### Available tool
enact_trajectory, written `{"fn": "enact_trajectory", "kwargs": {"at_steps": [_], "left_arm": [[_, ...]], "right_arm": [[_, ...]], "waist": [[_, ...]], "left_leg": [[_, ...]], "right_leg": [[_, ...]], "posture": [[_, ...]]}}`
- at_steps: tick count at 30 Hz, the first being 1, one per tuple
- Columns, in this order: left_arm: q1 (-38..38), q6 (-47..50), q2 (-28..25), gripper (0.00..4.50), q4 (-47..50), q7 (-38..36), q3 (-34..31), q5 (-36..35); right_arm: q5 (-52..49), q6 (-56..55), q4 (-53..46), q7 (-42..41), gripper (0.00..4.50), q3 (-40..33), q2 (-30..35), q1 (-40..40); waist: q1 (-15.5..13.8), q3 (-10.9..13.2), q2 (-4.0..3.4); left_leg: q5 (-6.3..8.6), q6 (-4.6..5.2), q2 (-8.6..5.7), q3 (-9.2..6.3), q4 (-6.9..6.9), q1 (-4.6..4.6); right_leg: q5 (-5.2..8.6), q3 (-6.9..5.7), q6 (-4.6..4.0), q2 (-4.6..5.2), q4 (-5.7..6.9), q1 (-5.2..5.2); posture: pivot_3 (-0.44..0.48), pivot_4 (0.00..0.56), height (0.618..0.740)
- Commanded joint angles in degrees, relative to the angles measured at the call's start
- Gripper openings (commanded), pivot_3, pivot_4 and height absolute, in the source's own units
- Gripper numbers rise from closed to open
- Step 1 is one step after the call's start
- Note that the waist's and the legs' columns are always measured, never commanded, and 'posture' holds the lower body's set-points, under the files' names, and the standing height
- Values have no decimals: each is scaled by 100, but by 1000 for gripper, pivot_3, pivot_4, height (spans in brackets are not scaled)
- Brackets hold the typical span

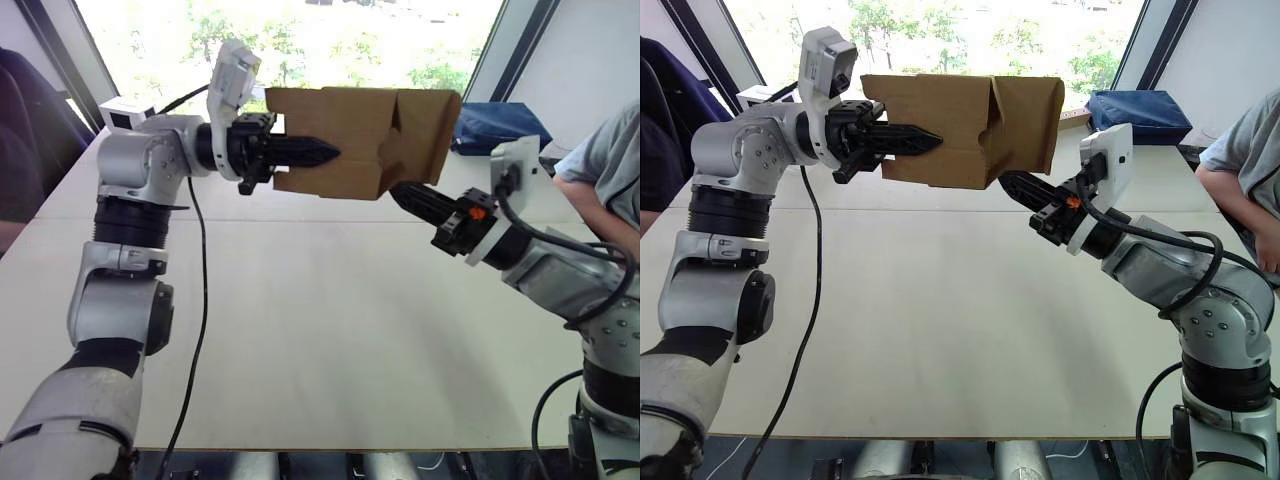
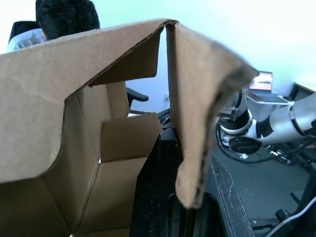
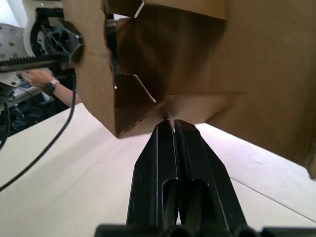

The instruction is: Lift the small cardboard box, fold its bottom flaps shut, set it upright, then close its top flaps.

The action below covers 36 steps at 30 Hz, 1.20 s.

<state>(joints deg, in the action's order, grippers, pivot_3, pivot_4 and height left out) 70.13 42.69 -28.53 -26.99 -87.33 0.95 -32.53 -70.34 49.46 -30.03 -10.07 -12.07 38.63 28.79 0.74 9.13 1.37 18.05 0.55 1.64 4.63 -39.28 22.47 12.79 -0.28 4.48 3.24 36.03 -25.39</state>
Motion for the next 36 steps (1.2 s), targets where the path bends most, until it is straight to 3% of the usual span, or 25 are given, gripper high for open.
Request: {"fn": "enact_trajectory", "kwargs": {"at_steps": [1,16,19,21,26,32,36], "left_arm": [[-9,65,30,0,254,-1,-26,-107],[8,-9,71,0,119,67,-59,-45],[122,-110,-15,0,-110,48,-131,-2],[179,-120,-52,0,-171,11,-149,-20],[313,10,-164,0,-175,-111,-214,-177],[209,223,-188,0,151,-157,-188,-313],[140,272,-192,0,332,-93,-185,-363]], "right_arm": [[-98,-125,-61,-20,50,-76,-98,215],[-87,-36,-54,-88,50,-52,-221,286],[-1780,48,297,-127,50,-1146,256,76],[-2202,27,479,-115,50,-1535,527,-55],[-1509,-256,1357,-208,50,-1983,874,-229],[166,-597,1984,-533,50,-1037,770,183],[382,-668,2029,-748,50,-751,357,584]], "waist": [[-2,0,0],[-3,0,0],[-26,1,1],[-28,1,1],[-8,1,3],[35,2,-2],[19,5,-7]], "left_leg": [[0,0,0,0,0,0],[0,0,0,1,0,0],[0,0,0,-1,0,2],[0,0,-4,0,0,3],[0,0,-8,4,0,-1],[0,0,-2,5,1,-4],[0,0,9,4,2,-4]], "right_leg": [[0,0,0,0,0,0],[0,0,0,1,1,0],[0,-1,0,3,0,0],[0,-2,0,9,-2,1],[-1,-1,1,14,-6,6],[0,4,1,-6,2,-2],[0,7,0,-26,3,-4]], "posture": [[0,150,740],[0,150,740],[0,150,740],[0,150,740],[0,150,740],[0,150,740],[0,150,740]]}}
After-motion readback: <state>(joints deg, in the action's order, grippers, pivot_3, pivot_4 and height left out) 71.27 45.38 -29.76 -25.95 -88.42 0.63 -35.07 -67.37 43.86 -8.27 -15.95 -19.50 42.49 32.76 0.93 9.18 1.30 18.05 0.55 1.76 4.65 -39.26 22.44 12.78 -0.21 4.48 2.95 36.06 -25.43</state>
